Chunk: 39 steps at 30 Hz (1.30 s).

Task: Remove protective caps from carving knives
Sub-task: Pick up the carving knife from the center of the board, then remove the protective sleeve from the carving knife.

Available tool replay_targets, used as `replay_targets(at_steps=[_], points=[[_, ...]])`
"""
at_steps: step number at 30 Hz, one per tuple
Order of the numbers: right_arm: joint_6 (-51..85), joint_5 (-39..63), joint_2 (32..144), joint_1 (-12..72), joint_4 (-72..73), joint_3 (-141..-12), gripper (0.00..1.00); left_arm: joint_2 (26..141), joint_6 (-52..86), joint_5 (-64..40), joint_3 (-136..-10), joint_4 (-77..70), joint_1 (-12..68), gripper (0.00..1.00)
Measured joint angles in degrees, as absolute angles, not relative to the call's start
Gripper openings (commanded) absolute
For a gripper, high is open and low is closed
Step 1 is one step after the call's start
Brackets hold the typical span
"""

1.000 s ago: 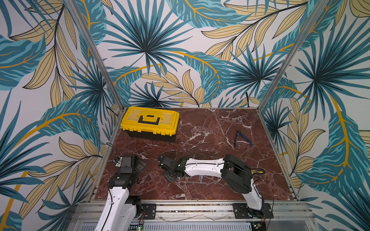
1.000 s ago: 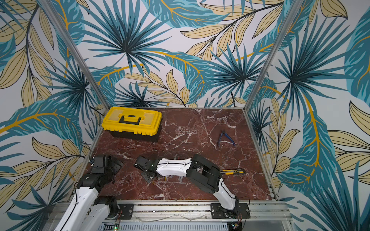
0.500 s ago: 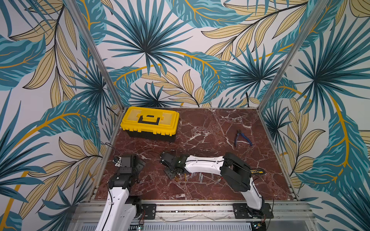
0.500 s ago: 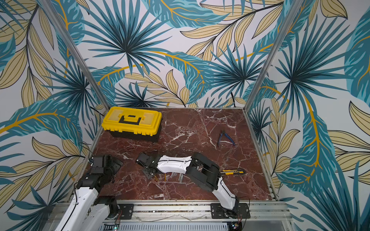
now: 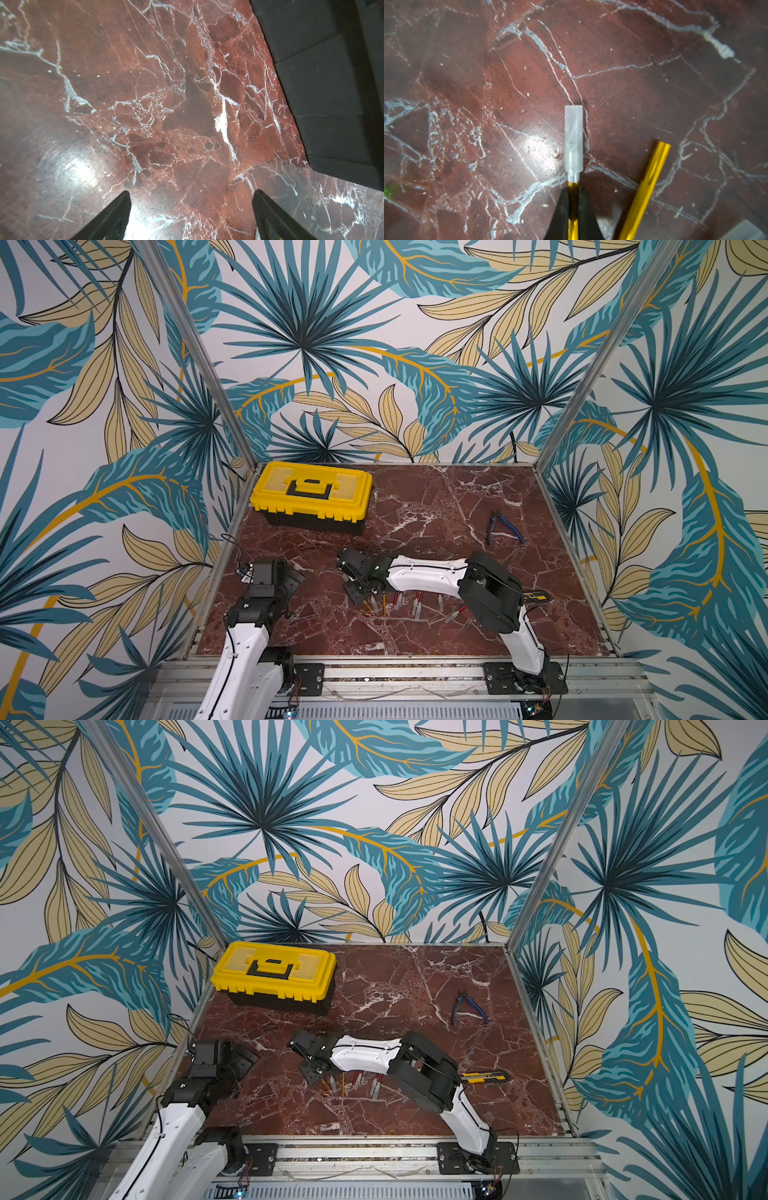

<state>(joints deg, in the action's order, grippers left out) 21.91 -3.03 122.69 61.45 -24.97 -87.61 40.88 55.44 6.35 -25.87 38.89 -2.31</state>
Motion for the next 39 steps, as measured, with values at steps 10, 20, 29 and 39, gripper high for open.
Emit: replay_targets(at_steps=[10, 20, 29, 39], points=[[23.79, 2.7, 117.38, 58.96, -21.39, -83.42, 0.0, 43.22, 51.37, 0.8, -25.87, 34.85, -2.37, 1.0], [28.29, 9.21, 111.79, 54.22, -12.29, -76.82, 0.0, 45.39, 43.77, -15.81, -25.93, 29.67, -2.37, 0.99], [34.35, 12.38, 98.32, 48.97, -1.23, -62.35, 0.0, 46.22, 38.54, -23.4, -29.28, 26.94, 13.15, 0.99], [39.9, 10.52, 82.63, 46.54, 7.18, -50.35, 0.0, 61.84, 37.15, -20.32, -38.94, 21.93, 32.69, 0.7]])
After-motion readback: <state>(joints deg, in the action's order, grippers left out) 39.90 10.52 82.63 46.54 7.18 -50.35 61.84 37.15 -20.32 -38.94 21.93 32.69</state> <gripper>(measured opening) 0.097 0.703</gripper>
